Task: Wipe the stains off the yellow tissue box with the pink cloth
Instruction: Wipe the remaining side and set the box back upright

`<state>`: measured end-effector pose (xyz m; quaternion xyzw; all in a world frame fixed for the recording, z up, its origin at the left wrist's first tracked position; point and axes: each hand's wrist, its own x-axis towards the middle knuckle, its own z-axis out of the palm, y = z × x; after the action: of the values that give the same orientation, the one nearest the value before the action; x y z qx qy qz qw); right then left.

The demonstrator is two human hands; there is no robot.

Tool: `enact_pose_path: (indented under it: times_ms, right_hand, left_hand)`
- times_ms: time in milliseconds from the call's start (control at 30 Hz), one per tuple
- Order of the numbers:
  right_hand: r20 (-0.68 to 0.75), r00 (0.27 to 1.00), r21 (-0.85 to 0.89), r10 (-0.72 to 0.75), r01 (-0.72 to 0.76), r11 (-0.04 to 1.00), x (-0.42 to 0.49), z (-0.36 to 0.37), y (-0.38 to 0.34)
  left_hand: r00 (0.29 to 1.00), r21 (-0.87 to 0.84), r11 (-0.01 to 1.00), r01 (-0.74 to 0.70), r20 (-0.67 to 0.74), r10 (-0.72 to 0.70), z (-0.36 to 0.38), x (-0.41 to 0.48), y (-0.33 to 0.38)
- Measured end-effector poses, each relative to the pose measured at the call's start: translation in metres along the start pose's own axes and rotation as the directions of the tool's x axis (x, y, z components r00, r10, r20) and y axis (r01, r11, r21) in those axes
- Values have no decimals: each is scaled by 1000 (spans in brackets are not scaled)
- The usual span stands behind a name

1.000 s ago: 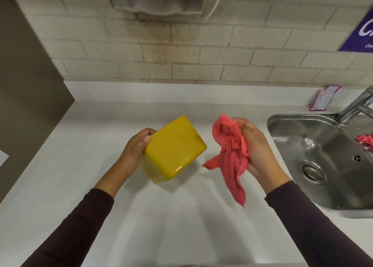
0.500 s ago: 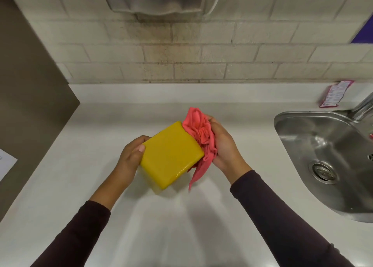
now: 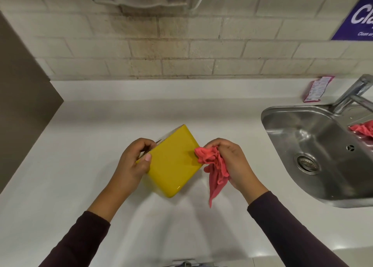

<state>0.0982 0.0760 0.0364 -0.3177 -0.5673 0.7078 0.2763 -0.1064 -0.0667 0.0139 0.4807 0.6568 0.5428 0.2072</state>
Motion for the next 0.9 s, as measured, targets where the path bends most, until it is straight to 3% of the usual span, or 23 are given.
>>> enact_pose_path:
  times_ms: [167,333,467,567,733,900]
  right_hand:
    - [-58,992,61,114,-110,992,-15,-16,8]
    - [-64,991,-33,114,-116,993,-32,-9,15]
    - [-80,991,-23,104,-107,994,-36,-2,12]
    - [-218,969,26,118,-116,993,-36,-2,8]
    - [-424,884,217,197,-112,970,-39,-10,6]
    - [-443,870,397,217,-26,917,-42,-13,0]
  left_hand:
    - [995,16,999,42,-94,-40,11,7,5]
    - [985,-11,995,103,-140,-103,14,13,12]
    - [980,-9,981,191,-47,-192,20,17,16]
    - [966,16,967,256,38,-256,30,21,18]
    - [969,312,924,222,38,-246,57,37,23]
    - [996,581,812,62,22,-92,100,35,16]
